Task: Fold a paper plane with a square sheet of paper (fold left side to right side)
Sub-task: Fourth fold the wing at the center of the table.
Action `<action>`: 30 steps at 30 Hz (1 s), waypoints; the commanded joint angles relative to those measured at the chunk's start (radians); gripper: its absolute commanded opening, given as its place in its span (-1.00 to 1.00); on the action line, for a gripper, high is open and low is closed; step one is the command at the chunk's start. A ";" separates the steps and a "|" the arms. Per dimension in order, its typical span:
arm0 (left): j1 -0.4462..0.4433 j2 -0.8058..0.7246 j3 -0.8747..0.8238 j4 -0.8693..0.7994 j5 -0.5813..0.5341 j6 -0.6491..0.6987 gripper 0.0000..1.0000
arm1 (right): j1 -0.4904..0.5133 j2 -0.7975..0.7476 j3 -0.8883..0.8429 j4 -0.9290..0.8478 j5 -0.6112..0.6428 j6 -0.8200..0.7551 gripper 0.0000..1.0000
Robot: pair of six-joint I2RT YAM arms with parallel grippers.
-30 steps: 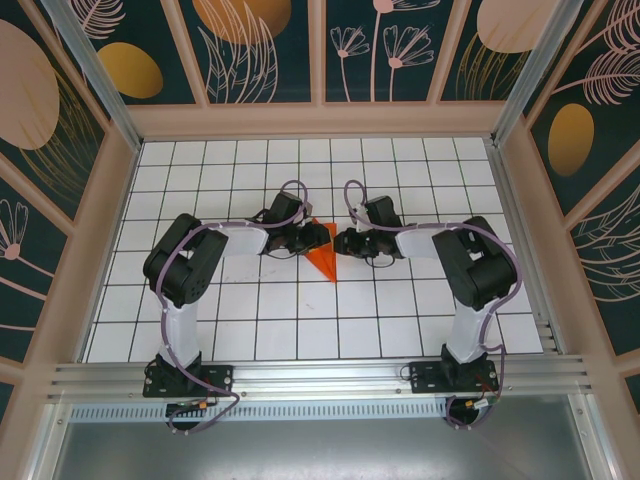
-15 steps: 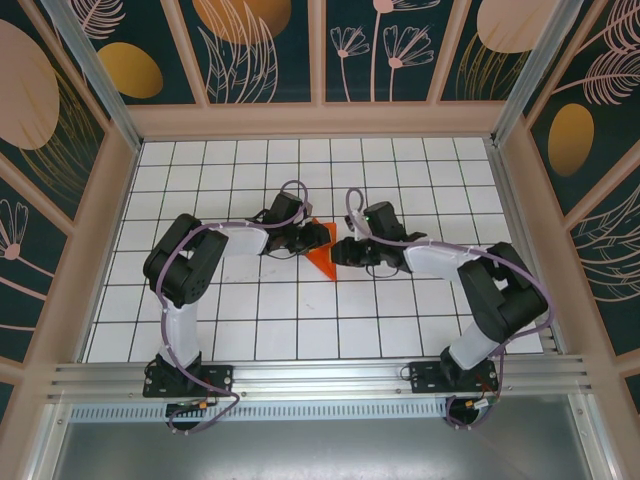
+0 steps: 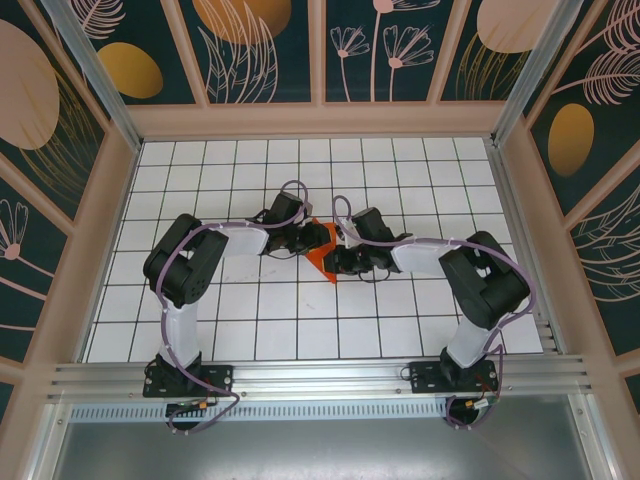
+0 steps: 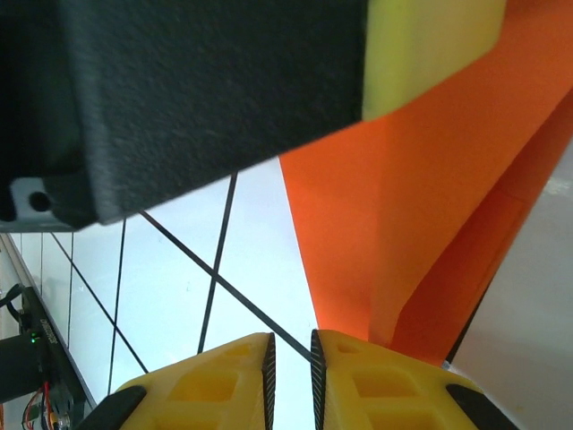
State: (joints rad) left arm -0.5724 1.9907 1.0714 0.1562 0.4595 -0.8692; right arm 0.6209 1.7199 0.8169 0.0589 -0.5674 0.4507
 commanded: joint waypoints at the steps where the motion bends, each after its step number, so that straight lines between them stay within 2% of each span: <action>1: -0.007 0.037 -0.033 -0.053 -0.064 0.006 -0.25 | 0.000 0.019 0.010 -0.036 0.022 -0.018 -0.57; 30: -0.007 0.044 -0.013 -0.074 -0.071 0.015 -0.25 | 0.017 0.040 -0.015 -0.084 0.045 -0.035 -0.58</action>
State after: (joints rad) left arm -0.5747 1.9907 1.0725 0.1535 0.4526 -0.8688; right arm 0.6258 1.7477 0.8165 0.0246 -0.5201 0.4244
